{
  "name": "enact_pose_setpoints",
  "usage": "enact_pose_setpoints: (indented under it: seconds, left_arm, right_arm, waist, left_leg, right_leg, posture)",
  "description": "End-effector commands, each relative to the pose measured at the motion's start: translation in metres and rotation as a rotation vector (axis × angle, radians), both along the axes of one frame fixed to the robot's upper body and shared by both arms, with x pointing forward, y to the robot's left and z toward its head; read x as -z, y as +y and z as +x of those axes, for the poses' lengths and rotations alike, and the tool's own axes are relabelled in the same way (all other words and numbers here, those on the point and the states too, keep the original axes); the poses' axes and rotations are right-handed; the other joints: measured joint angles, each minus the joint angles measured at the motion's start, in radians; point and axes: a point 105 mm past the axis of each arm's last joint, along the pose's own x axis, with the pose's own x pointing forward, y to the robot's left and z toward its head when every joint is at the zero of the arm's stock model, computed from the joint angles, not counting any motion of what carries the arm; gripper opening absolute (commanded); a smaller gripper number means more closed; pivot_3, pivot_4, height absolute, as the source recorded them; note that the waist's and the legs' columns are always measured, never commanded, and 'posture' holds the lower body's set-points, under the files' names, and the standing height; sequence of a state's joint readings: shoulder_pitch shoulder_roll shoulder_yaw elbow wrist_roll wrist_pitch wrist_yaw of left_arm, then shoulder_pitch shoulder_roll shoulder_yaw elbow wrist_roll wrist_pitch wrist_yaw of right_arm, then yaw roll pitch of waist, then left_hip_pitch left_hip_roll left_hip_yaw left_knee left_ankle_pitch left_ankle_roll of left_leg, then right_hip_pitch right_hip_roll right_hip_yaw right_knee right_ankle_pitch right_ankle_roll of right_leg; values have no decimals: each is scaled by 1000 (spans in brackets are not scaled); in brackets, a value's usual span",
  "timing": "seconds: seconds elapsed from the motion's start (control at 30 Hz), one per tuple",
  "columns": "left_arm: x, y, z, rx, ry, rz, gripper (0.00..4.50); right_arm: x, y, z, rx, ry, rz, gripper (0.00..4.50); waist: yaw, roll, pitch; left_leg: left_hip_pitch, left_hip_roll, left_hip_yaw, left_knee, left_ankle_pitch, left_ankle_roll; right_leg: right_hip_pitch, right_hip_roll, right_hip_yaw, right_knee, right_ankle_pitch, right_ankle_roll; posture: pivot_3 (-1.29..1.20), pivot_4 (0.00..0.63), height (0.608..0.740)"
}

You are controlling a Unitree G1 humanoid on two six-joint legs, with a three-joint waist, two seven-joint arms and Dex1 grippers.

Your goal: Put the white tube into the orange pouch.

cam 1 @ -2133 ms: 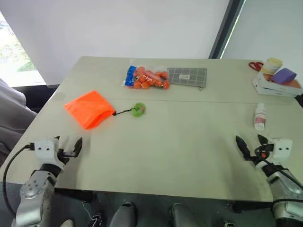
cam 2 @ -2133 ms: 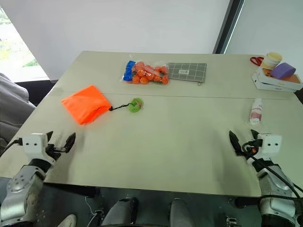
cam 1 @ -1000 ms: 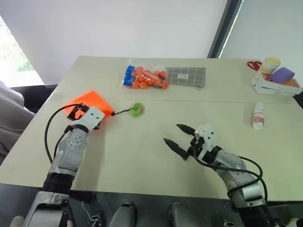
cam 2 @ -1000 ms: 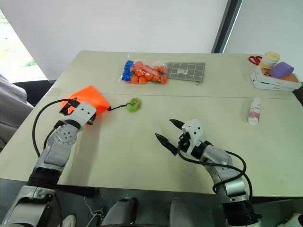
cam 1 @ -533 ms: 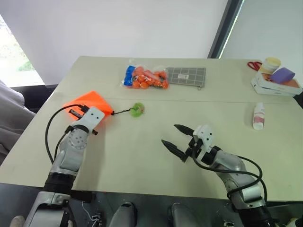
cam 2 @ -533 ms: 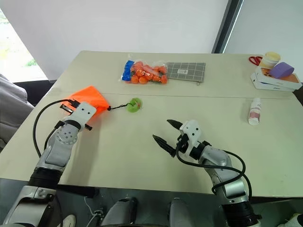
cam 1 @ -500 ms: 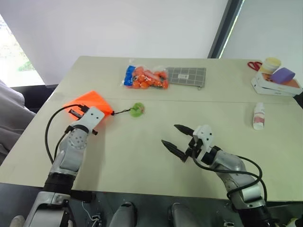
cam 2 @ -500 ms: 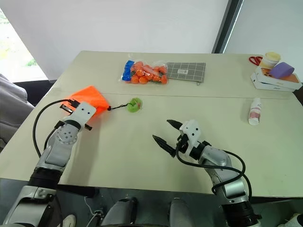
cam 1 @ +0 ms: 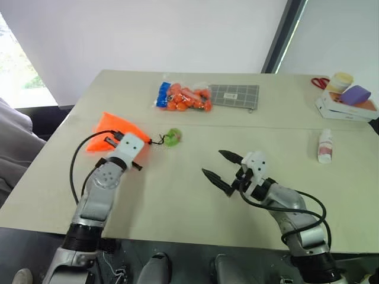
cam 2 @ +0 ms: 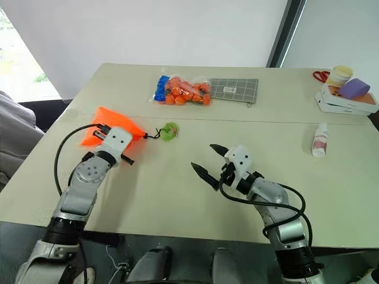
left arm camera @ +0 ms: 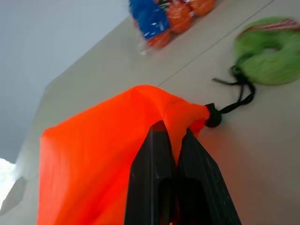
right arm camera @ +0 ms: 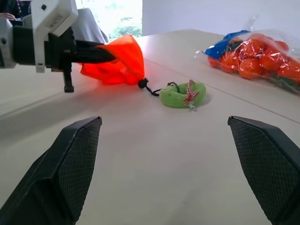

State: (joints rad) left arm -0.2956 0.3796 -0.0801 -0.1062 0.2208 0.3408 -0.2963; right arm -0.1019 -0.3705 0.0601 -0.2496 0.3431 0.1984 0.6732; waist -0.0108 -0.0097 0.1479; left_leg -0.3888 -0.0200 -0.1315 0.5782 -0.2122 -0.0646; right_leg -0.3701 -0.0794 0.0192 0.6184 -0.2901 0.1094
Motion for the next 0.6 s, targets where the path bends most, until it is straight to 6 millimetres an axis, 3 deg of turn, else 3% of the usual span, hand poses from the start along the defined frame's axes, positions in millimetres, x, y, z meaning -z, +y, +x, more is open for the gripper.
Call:
enact_pose_setpoints:
  seconds: [0.03,0.2,0.37,0.5,0.6]
  left_arm:
    - [-16,-34,-9,110,-30,-30,21]
    - [-23,-74,-21,235,-11,-74,21]
    - [-27,-110,-48,404,54,-130,21]
    - [-31,-104,-58,410,87,-170,21]
    - [-28,-82,-62,374,119,-167,21]
  right_arm:
    - [-17,-18,10,76,-61,11,4500]
    - [-20,-67,35,329,-71,-36,4500]
    - [-28,-149,54,720,-97,-92,4500]
    - [-28,-181,54,879,-117,-154,4500]
    - [-20,-208,54,1043,-86,-205,4500]
  waist:
    - [0,0,0]
    - [0,0,0]
    - [1,1,0]
    - [-4,2,0]
    - [-9,2,-1]
  left_leg:
    - [0,0,0,0,0,0]
    - [0,0,0,1,0,0]
    - [0,0,1,1,0,0]
    - [0,0,1,1,0,0]
    - [2,0,1,1,0,0]
  right_leg:
    - [0,0,0,0,0,0]
    - [1,0,0,0,0,0]
    - [1,0,0,0,0,0]
    - [1,0,0,0,0,0]
    - [1,1,1,1,0,0]
  posture:
    - [0,150,724]
    - [0,150,724]
    - [0,150,724]
    - [0,150,724]
    - [0,150,724]
